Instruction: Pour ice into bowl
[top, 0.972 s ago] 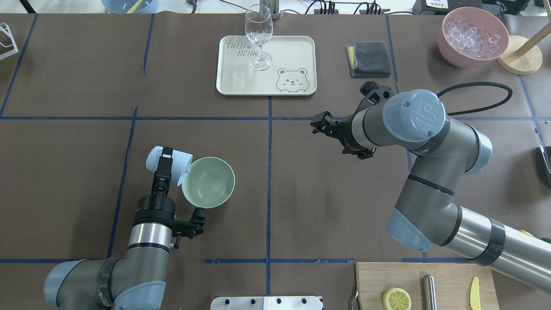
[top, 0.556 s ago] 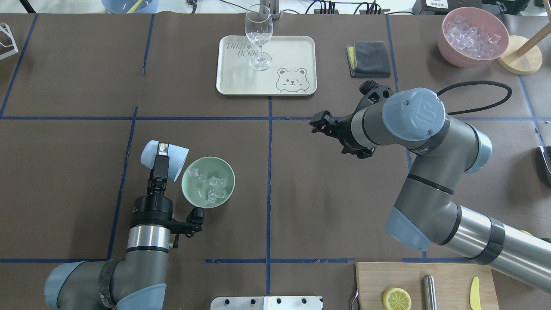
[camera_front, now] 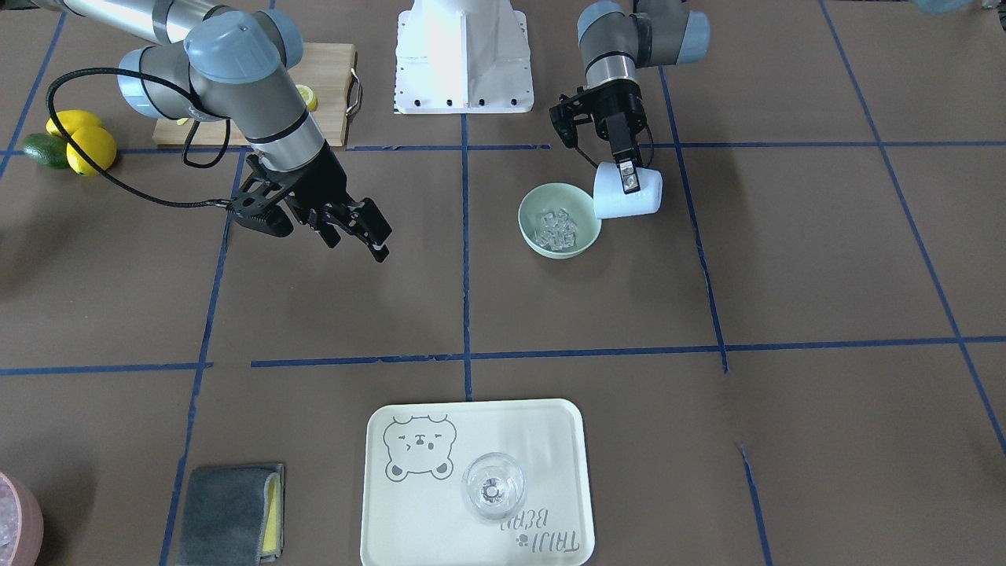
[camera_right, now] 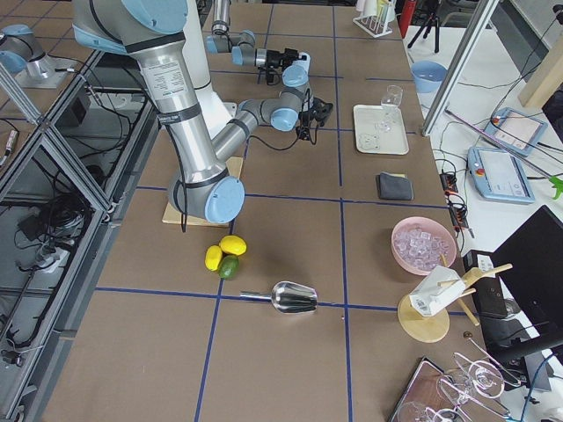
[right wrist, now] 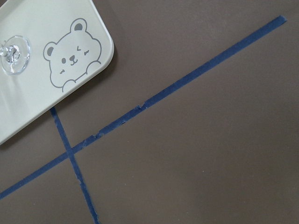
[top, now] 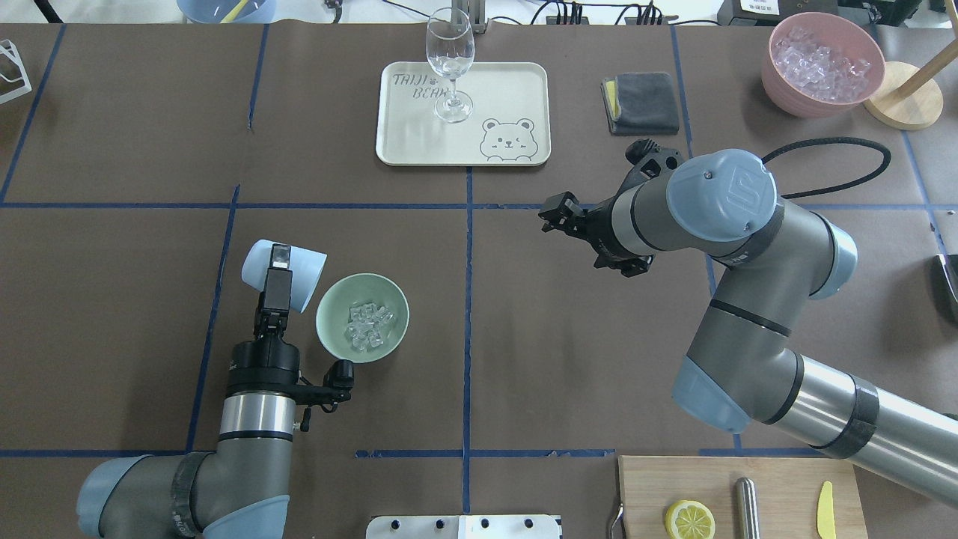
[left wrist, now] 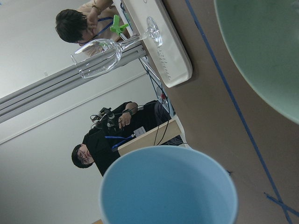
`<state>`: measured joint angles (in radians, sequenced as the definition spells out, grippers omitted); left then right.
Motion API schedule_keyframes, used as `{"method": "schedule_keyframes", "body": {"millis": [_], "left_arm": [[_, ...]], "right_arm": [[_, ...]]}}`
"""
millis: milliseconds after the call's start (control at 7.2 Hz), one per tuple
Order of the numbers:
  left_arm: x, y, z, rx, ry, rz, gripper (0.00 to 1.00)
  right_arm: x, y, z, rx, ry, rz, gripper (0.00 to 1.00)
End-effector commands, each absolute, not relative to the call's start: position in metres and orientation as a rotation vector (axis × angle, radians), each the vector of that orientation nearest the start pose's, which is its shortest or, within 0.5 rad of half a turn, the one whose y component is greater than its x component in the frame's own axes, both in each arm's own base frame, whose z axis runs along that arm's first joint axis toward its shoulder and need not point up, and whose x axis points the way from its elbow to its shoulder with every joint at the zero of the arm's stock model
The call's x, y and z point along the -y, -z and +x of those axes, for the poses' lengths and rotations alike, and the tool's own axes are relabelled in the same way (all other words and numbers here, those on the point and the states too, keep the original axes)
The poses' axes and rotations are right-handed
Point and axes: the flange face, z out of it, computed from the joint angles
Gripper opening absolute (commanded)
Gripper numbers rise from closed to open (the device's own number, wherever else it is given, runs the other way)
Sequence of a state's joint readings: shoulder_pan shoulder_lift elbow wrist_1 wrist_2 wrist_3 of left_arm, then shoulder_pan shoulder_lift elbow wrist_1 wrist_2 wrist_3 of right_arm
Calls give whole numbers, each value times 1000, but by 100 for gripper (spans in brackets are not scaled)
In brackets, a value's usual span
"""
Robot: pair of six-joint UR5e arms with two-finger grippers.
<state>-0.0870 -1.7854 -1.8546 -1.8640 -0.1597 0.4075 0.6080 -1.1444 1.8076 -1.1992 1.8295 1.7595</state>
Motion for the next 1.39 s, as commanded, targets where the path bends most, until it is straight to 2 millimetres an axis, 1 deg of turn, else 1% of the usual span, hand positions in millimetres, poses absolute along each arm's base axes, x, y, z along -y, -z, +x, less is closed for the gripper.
{"method": "schedule_keyframes", "body": {"millis": [0, 139, 278, 417, 556, 694, 833, 972, 1111, 1250], "left_arm": [[272, -285, 466, 601, -942, 1342, 0], [276, -293, 465, 547, -910, 1339, 0], [275, -306, 466, 467, -829, 1344, 0], [274, -325, 466, 329, -803, 1314, 0], [273, -354, 459, 215, -709, 1280, 0], [277, -386, 446, 82, -612, 1204, 0], [286, -406, 418, -109, -367, 1116, 0], [283, -443, 392, -154, -254, 1047, 0], [282, -460, 376, -250, -34, 1006, 0], [285, -470, 366, -310, 123, 982, 0]], "right_arm": [[446, -271, -441, 1075, -586, -24, 100], [447, -269, -437, 1081, -582, -38, 100], [448, -266, -434, 1089, -578, -46, 100], [451, -266, -431, 1089, -580, -44, 100], [455, -265, -424, 1095, -580, -56, 100], [457, -266, -421, 1097, -566, -66, 100], [457, -266, -421, 1097, -563, -68, 100], [457, -270, -420, 1090, -564, -68, 100], [458, -273, -420, 1085, -546, -56, 100], [458, -273, -420, 1085, -545, -55, 100]]}}
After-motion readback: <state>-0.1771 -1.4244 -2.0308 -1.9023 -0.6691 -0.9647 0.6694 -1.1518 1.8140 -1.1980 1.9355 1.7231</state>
